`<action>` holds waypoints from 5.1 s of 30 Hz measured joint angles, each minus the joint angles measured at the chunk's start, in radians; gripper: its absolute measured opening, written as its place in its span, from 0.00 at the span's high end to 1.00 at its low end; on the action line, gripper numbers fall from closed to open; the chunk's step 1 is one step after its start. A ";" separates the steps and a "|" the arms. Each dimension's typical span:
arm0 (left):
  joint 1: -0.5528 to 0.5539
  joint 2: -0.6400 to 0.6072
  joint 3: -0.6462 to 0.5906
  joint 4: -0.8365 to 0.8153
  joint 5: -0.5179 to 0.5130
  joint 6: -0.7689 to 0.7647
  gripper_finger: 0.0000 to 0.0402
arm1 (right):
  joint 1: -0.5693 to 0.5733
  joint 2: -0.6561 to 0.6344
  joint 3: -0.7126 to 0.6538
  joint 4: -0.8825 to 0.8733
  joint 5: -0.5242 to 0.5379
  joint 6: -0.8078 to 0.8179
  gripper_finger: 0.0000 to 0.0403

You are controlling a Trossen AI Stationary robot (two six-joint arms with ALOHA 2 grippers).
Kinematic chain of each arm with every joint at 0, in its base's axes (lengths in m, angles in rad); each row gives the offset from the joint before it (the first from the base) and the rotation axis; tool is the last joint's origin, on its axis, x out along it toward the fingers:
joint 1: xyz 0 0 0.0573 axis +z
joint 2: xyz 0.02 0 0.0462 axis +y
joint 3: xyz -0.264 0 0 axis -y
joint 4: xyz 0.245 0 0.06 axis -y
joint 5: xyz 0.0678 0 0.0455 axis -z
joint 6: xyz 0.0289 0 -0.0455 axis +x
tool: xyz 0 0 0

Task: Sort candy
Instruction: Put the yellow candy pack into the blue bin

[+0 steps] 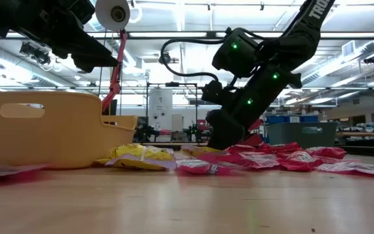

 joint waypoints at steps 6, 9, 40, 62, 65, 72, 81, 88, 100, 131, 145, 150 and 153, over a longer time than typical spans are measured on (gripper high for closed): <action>0.000 0.000 0.000 0.000 -0.001 0.000 0.53 | 0.016 -0.016 -0.004 0.090 -0.007 -0.030 1.00; 0.000 0.000 0.000 0.000 -0.001 0.000 0.53 | 0.040 -0.044 -0.003 0.142 0.024 -0.104 1.00; 0.002 0.196 0.000 0.246 -0.139 0.049 0.53 | 0.311 -0.064 -0.001 0.576 0.601 -0.618 1.00; 0.031 0.315 0.000 0.444 -0.066 -0.002 0.53 | 0.318 -0.064 0.086 0.759 0.525 -0.876 1.00; 0.031 0.315 0.000 0.453 -0.066 0.002 0.53 | 0.318 -0.065 0.091 0.759 0.524 -0.871 1.00; 0.031 0.314 0.000 0.458 -0.064 0.005 0.64 | 0.319 -0.065 0.091 0.758 0.524 -0.846 1.00; 0.031 0.314 0.000 0.454 -0.064 0.023 0.92 | 0.327 -0.065 0.091 0.757 0.561 -0.727 0.93; 0.031 0.314 0.000 0.453 -0.064 0.026 0.97 | 0.345 -0.065 0.091 0.757 0.623 -0.637 0.81; 0.031 0.314 0.000 0.451 -0.064 0.078 0.96 | 0.369 -0.219 0.091 0.556 0.554 -0.454 0.65; 0.031 0.314 0.000 0.537 0.020 0.132 0.96 | 0.225 -0.309 0.091 0.274 0.114 -0.131 0.65; 0.031 0.314 0.000 0.540 0.019 0.116 0.90 | 0.222 -0.309 0.091 0.272 0.108 -0.178 0.98; 0.031 0.314 0.000 0.523 0.019 0.105 0.77 | 0.222 -0.309 0.091 0.272 0.111 -0.180 1.00; 0.031 0.314 0.000 0.522 0.019 0.105 0.69 | 0.222 -0.309 0.091 0.276 0.112 -0.181 1.00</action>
